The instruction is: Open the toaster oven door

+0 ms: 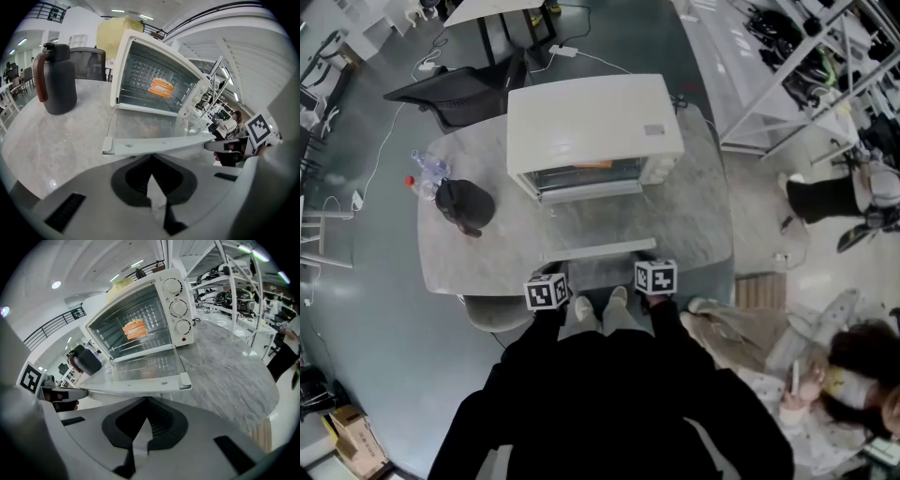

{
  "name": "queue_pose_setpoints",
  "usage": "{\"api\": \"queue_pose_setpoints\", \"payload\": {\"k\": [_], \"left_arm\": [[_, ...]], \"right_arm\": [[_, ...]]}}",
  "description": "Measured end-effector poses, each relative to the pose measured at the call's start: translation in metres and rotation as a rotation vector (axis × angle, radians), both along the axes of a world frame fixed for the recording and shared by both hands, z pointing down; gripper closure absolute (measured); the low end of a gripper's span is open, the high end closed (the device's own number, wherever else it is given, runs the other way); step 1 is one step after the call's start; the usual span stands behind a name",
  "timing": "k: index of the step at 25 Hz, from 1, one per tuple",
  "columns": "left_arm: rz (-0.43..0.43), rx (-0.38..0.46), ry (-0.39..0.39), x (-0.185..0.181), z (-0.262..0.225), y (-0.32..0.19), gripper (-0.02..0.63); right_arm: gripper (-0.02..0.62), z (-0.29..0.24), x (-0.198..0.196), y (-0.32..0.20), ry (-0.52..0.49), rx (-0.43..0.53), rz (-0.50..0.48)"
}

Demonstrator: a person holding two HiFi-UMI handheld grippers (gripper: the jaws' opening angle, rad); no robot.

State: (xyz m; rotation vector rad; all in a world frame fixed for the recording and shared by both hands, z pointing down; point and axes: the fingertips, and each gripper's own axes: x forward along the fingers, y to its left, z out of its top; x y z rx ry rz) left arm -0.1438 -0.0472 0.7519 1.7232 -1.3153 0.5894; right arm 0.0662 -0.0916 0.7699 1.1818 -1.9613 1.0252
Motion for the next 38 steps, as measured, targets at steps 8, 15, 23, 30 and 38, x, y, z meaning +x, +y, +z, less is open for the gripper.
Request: {"api": "queue_pose_setpoints", "payload": {"k": [8,15,23,30,38], "left_arm": [[0.0,-0.024,0.011,0.001,0.009,0.001,0.603],[0.0,-0.043,0.013,0.002,0.018,0.003,0.603],[0.004,-0.072,0.02,0.001,0.028,0.005,0.604],[0.002,-0.099,0.028,0.002,0.037,0.006,0.603],[0.003,-0.12,0.036,0.001,0.044,0.007,0.603]], "right_arm": [[0.592,0.011,-0.001,0.001,0.007,-0.015,-0.001],[0.592,0.02,0.0,0.001,0.02,-0.031,-0.002],[0.594,0.029,-0.005,0.004,0.023,-0.068,-0.001],[0.594,0.039,-0.003,0.004,0.026,-0.092,0.004],[0.592,0.048,-0.004,0.005,0.041,-0.115,0.007]]}}
